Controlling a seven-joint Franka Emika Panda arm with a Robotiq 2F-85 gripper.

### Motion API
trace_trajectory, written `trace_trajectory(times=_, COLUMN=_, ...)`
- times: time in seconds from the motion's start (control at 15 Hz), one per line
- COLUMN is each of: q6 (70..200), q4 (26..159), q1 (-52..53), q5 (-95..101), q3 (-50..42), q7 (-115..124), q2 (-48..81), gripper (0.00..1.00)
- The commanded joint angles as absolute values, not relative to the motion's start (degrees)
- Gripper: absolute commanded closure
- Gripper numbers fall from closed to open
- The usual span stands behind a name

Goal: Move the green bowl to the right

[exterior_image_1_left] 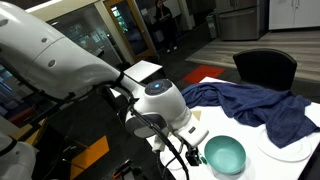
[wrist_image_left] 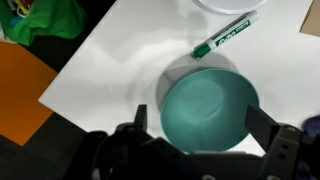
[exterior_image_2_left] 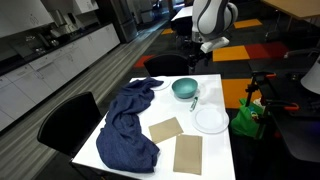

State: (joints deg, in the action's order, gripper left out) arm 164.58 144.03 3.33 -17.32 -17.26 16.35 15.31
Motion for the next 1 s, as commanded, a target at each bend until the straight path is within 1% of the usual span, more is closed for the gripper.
trace_trajectory(times=0.0, q6=156.2, q4=144.2, q1=4.8, q5=-3.7, q3=-19.4, q7=19.3, q2=8.0, gripper=0.00)
trace_trajectory(times=0.27, q6=146.2, q4=141.5, q1=1.6, q5=2.9, q3=-14.2, q7=14.7, q2=3.5, gripper=0.00)
trace_trajectory(times=0.47, q6=141.6, q4=140.2, q1=-0.1, q5=3.9, q3=-11.1, q7=11.0, q2=2.0, gripper=0.00)
trace_trajectory(times=0.6, q6=140.0, q4=139.7, q1=-0.9, q5=4.6, q3=-9.7, q7=8.1, q2=2.1, gripper=0.00)
trace_trajectory(times=0.67, q6=142.6, q4=140.2, q1=-1.2, q5=3.5, q3=-9.3, q7=10.7, q2=2.9, gripper=0.00)
trace_trajectory(times=0.93, q6=142.5, q4=140.2, q1=-1.9, q5=3.5, q3=-8.6, q7=10.4, q2=3.1, gripper=0.00)
